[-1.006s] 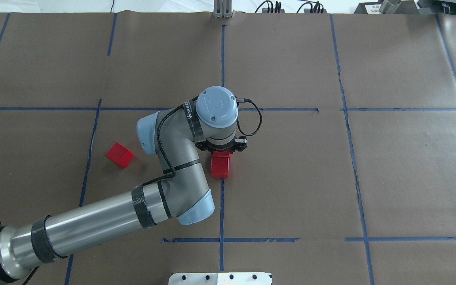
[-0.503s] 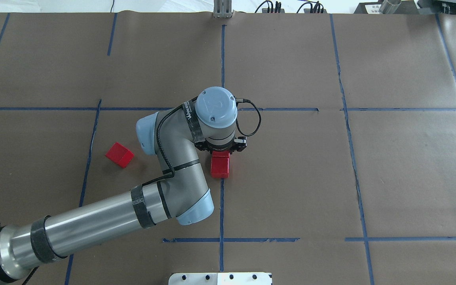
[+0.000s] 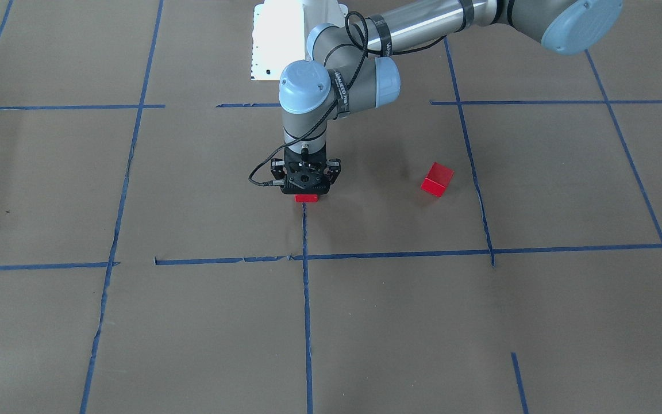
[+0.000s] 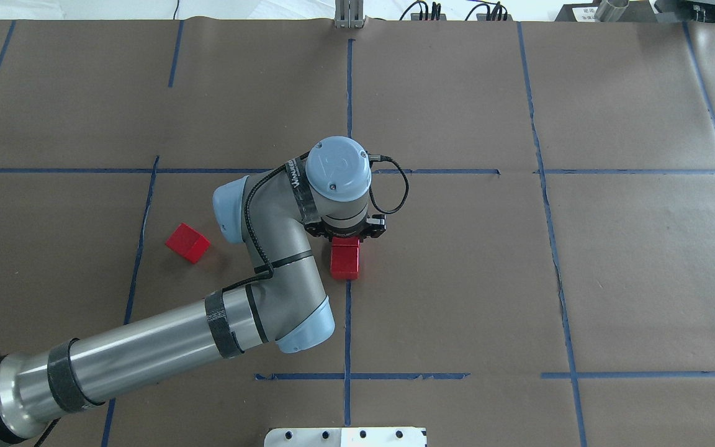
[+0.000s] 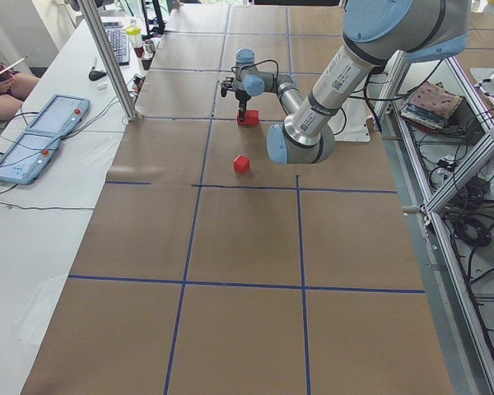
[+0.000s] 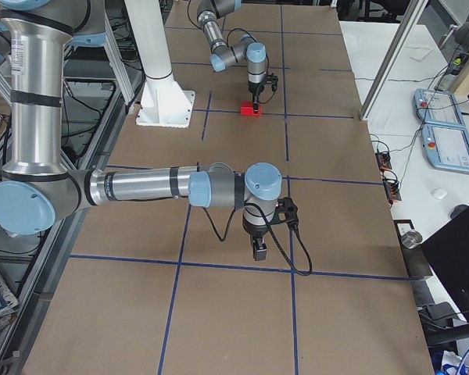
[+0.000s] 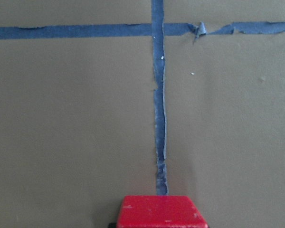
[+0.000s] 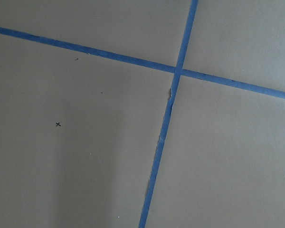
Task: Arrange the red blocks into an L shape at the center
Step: 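Place the cube against the far side of the center cube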
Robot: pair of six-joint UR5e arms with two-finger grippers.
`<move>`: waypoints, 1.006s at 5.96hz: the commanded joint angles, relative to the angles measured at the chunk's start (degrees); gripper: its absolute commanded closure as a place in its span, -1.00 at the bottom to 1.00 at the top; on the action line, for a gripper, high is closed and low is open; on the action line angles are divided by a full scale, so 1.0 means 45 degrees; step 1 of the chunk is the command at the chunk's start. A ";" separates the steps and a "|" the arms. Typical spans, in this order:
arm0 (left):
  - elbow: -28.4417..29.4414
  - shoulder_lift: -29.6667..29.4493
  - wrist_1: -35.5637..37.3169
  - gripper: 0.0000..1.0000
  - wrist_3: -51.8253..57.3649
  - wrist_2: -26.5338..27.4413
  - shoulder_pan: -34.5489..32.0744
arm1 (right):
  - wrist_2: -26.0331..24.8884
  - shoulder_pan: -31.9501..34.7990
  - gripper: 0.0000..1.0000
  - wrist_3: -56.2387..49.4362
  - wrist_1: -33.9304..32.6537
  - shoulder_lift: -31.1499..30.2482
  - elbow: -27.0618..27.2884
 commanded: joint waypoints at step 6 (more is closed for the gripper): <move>-0.0135 -0.0017 0.0039 -1.00 0.0194 -0.0053 -0.0155 | 0.0000 0.0000 -1.00 0.0000 -0.0020 0.0026 0.0000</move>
